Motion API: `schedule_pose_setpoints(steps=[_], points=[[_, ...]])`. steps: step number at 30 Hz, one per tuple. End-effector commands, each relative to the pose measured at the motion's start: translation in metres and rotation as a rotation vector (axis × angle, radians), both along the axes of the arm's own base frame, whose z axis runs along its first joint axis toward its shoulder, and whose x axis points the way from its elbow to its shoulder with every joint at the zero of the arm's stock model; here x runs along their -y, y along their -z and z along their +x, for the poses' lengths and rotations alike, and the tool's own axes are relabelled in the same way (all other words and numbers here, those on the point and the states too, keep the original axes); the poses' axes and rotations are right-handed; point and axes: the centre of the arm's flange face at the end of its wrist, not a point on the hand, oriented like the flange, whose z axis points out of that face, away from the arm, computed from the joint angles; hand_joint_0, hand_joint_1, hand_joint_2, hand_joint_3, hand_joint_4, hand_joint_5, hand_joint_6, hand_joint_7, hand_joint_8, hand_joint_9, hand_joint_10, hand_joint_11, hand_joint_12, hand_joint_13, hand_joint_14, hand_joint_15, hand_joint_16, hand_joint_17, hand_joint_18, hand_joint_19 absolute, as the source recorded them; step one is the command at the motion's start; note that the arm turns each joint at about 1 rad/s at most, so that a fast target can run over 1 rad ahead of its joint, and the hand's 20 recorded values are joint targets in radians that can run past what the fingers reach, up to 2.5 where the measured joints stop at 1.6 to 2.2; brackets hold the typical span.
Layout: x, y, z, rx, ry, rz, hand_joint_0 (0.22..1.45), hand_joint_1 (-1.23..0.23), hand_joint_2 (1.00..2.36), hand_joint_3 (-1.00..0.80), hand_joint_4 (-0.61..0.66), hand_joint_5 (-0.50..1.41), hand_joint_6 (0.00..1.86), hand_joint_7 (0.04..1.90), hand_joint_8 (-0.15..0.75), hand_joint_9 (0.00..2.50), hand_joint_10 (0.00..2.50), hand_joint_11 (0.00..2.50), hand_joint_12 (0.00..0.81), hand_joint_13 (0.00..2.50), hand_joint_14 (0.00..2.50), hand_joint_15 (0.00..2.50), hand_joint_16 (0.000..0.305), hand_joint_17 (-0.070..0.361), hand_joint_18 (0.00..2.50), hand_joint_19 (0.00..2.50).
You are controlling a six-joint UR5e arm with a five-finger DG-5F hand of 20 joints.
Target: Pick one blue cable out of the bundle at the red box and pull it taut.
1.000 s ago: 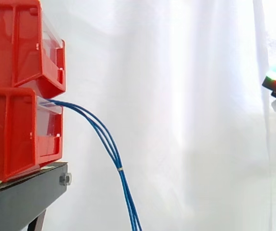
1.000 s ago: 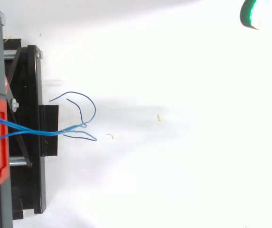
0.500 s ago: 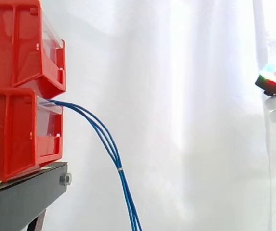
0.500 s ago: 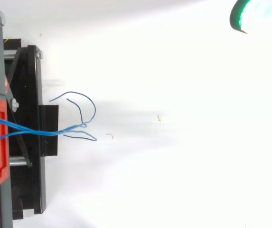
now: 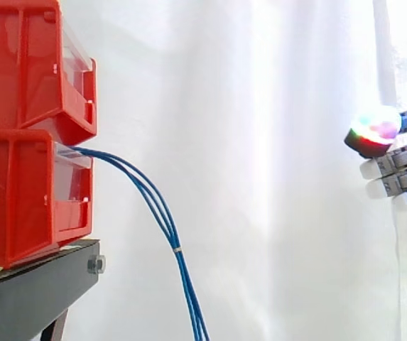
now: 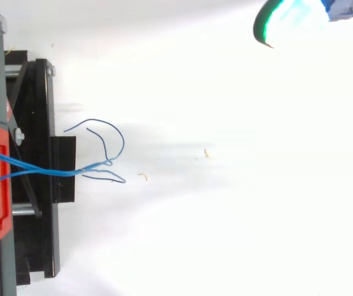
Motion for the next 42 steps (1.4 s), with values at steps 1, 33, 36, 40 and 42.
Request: schedule_pose_setpoints(steps=[1, 33, 36, 40, 42], points=[[-0.001, 0.0, 0.005, 0.02, 0.015, -0.016, 0.52, -0.68, 1.0, -0.5, 0.32, -0.2, 0.5, 0.67, 0.296, 0.35, 0.0, 0.0, 0.376, 0.29, 0.0, 0.08, 0.053, 0.119, 0.23, 0.08], [-0.015, 0.084, 0.118, 0.012, -0.016, -0.003, 0.53, -0.65, 1.0, -0.5, 0.33, -0.19, 0.5, 0.68, 0.296, 0.37, 0.0, 0.0, 0.374, 0.31, 0.0, 0.09, 0.052, 0.116, 0.24, 0.1], [-0.022, 0.085, 0.122, 0.029, -0.019, -0.037, 0.53, -0.65, 1.0, -0.5, 0.33, -0.19, 0.5, 0.68, 0.296, 0.37, 0.0, 0.0, 0.374, 0.31, 0.0, 0.1, 0.051, 0.116, 0.24, 0.1], [-0.031, 0.119, 0.137, 0.022, -0.01, -0.031, 0.53, -0.65, 1.0, -0.5, 0.33, -0.19, 0.5, 0.68, 0.296, 0.38, 0.0, 0.0, 0.375, 0.31, 0.0, 0.1, 0.051, 0.116, 0.24, 0.1], [-0.039, 0.136, 0.163, 0.048, -0.025, 0.026, 0.53, -0.65, 1.0, -0.5, 0.33, -0.19, 0.5, 0.68, 0.296, 0.38, 0.0, 0.0, 0.375, 0.31, 0.0, 0.1, 0.051, 0.115, 0.24, 0.1]])
